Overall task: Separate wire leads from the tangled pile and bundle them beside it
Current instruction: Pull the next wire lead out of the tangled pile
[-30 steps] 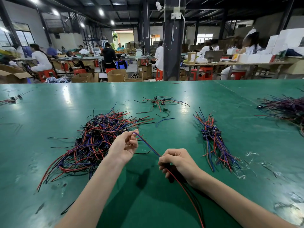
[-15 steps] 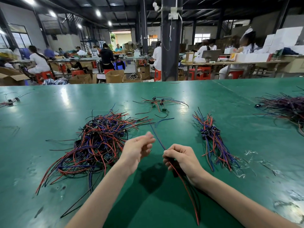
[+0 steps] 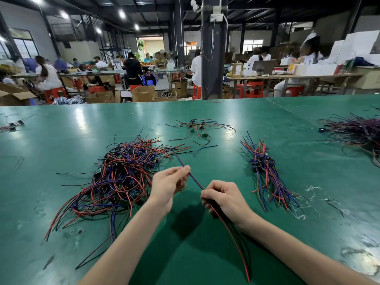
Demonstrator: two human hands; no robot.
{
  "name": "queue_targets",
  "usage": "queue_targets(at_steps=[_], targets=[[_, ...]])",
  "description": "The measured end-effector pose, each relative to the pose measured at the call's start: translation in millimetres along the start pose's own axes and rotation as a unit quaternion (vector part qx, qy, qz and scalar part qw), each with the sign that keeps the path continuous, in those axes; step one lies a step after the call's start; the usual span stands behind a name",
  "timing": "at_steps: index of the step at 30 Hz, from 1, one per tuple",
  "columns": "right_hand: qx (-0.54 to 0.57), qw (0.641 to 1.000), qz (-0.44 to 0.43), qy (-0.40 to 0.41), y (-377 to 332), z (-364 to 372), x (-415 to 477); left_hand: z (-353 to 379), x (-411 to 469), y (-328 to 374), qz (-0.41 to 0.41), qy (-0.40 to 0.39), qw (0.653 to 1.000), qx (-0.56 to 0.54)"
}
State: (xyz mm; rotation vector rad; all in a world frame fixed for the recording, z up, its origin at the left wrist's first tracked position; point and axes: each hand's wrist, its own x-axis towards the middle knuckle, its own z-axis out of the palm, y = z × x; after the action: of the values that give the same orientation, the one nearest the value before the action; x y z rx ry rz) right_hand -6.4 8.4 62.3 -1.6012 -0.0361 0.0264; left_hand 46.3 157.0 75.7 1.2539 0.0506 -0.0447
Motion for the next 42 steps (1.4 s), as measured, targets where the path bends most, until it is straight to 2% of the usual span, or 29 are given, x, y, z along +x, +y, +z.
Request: queue_targets(at_steps=[4,8,17,27,33,42], targets=[[0.007,1.0,0.009,-0.02,-1.0,2.4,-2.5,-14.6,7.8,12.2,0.015,0.052,0.998,-0.038],[0.003,0.999,0.011,-0.03,-2.9,3.2,-2.6,-22.7,13.0,21.6,-0.001,0.062,0.995,-0.077],[-0.012,0.999,0.012,-0.05,-1.2,3.0,-3.3,-26.7,19.5,22.4,-0.12,0.051,0.968,-0.213],[-0.019,0.998,0.014,-0.061,-2.0,1.6,-4.9,-25.0,15.9,23.6,-0.18,0.023,0.943,-0.28],[-0.01,0.998,0.023,-0.059,-2.2,1.3,-3.6,-24.6,16.2,25.9,-0.169,0.016,0.949,-0.265],[-0.015,0.998,0.024,-0.057,-2.4,1.3,-4.2,-26.6,18.2,23.8,-0.094,0.054,0.982,-0.154]])
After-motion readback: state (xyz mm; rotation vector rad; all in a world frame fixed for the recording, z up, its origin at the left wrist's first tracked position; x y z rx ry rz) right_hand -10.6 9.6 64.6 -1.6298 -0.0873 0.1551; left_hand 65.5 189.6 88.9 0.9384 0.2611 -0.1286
